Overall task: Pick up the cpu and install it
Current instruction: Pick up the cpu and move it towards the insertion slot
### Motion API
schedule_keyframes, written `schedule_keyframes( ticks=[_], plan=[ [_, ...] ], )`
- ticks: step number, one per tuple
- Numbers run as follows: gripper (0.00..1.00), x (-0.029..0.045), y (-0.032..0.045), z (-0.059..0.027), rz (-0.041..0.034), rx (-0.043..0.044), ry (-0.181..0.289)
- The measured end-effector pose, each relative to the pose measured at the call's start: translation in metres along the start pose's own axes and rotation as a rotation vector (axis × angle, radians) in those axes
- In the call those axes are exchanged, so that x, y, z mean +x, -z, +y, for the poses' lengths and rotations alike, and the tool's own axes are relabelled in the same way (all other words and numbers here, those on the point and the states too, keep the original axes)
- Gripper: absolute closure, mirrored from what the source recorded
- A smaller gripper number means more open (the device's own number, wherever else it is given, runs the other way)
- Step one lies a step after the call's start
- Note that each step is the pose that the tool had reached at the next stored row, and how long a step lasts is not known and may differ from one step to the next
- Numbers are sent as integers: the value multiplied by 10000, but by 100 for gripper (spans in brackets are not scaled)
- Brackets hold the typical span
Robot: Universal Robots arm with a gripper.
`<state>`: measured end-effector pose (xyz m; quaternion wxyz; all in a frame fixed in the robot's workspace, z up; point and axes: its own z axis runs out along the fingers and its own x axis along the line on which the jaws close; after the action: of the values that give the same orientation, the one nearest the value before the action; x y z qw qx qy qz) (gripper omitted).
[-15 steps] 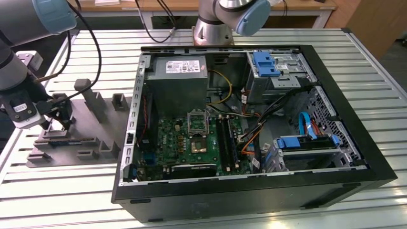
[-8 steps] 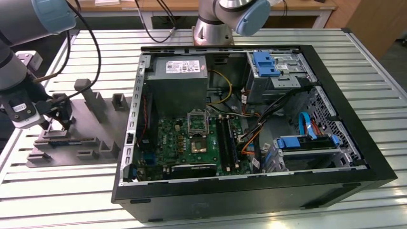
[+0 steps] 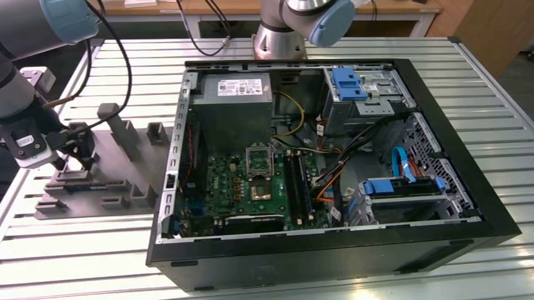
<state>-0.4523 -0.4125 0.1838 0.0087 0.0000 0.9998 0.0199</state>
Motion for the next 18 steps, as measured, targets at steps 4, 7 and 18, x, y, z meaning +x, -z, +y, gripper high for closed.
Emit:
schedule_keyframes(
  ticks=[4, 7, 18],
  plan=[
    [42, 0, 0, 0, -2, 0, 0],
    [51, 0, 0, 0, -2, 0, 0],
    [53, 0, 36, 1, -2, 1, 0]
  ],
)
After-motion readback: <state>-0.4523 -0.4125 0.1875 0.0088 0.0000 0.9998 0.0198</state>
